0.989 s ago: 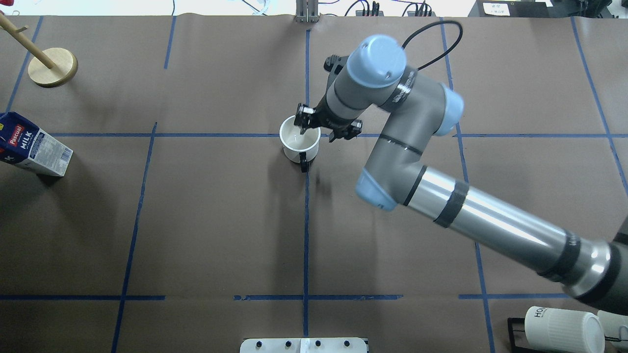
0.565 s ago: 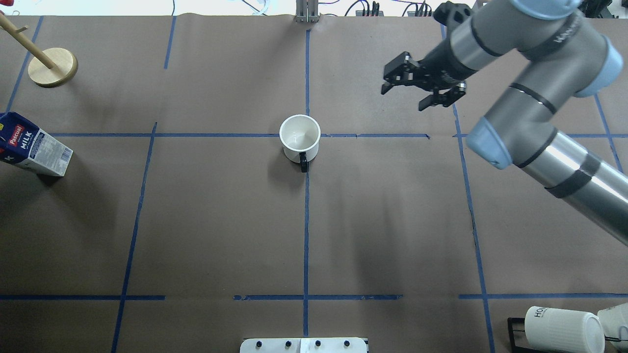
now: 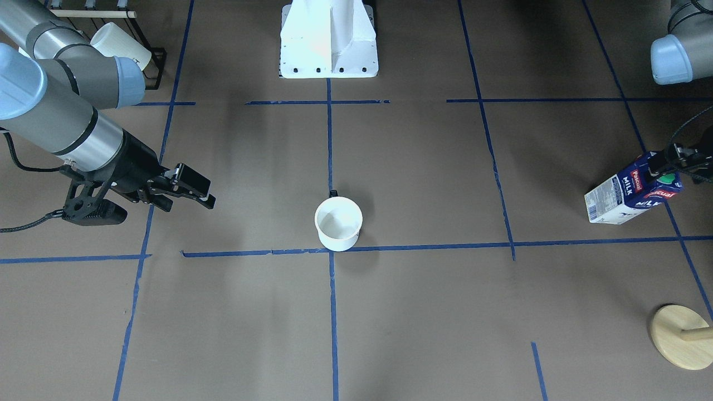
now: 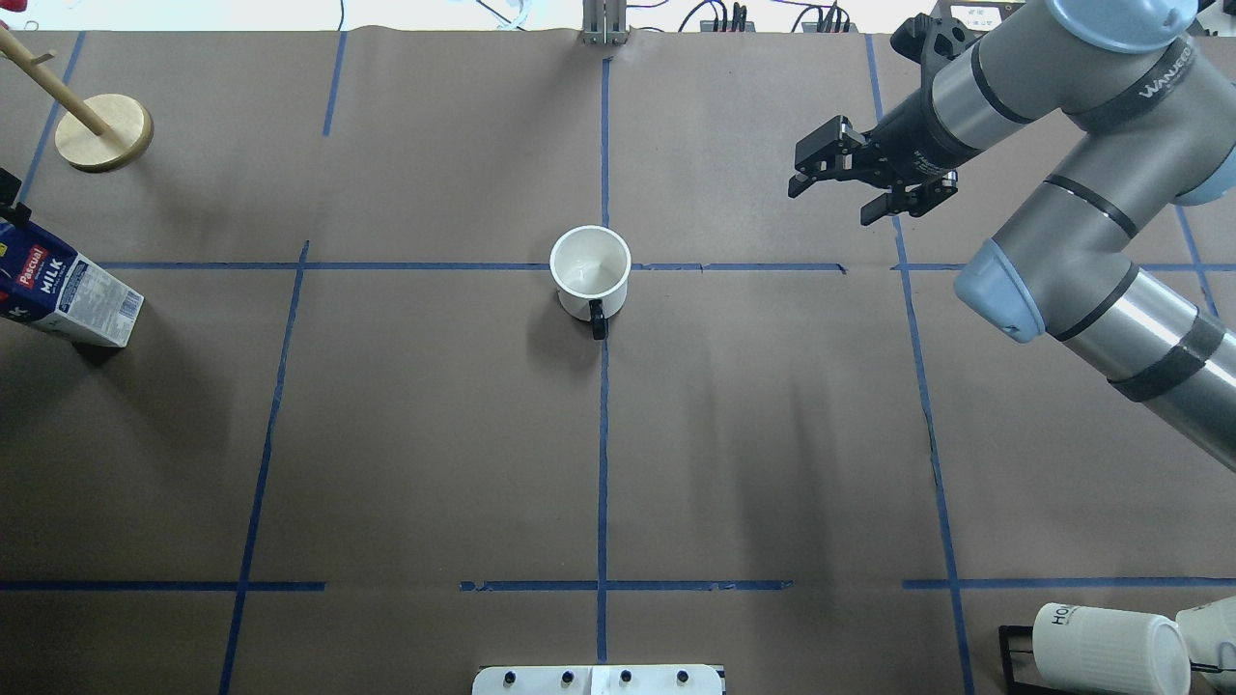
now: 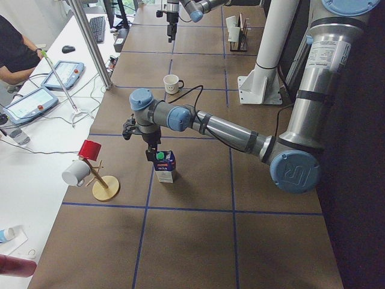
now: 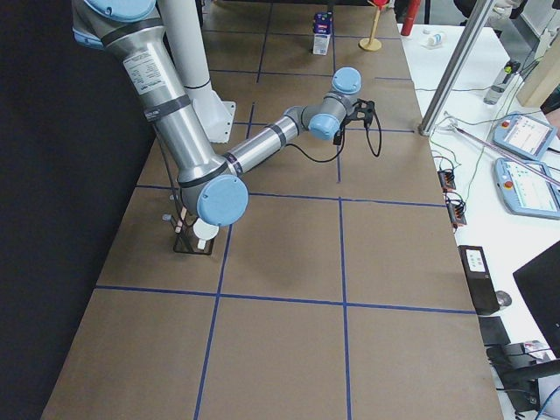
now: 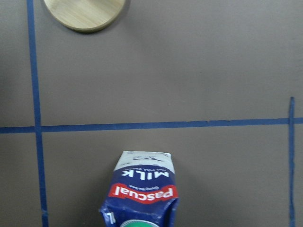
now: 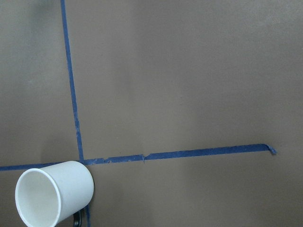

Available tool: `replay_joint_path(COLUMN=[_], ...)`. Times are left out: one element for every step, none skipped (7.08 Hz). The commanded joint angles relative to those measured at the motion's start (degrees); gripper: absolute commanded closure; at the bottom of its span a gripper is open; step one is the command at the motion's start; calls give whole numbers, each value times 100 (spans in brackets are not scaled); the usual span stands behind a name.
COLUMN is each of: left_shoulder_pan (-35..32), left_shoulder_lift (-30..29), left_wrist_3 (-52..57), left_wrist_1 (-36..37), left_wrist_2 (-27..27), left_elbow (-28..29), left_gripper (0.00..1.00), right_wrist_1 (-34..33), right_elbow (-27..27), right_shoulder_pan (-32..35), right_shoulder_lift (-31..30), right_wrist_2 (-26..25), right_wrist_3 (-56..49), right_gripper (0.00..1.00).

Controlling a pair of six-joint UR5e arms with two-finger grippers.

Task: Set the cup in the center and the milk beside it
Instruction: 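Open the right gripper and lift it away from the mug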

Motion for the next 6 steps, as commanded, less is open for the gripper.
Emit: replay_joint_path(left_shoulder_pan=[104, 392, 516, 526, 552, 553], left_shoulder_lift=[29, 29, 29, 29, 29, 21], left_wrist_3=[9, 1, 10, 18, 1, -8], left_wrist_1=[-80, -80, -80, -80, -89, -80], left_wrist_2=[35, 35, 35, 35, 35, 9], left_elbow=[90, 125, 178, 283, 354, 267], left_gripper=[0, 0, 0, 0, 24, 78], right_wrist_1=[3, 3, 3, 3, 3, 3], right_elbow=[28, 36, 37, 63, 133, 159], right_shoulder_pan=[3, 3, 12, 3, 3, 3], right_shoulder_lift=[-13, -21, -30, -56, -83, -83], right_wrist_2=[1, 1, 1, 1, -8, -8], right_wrist_3=[-1, -1, -1, -1, -1, 8], right_gripper=[0, 0, 0, 0, 0, 0])
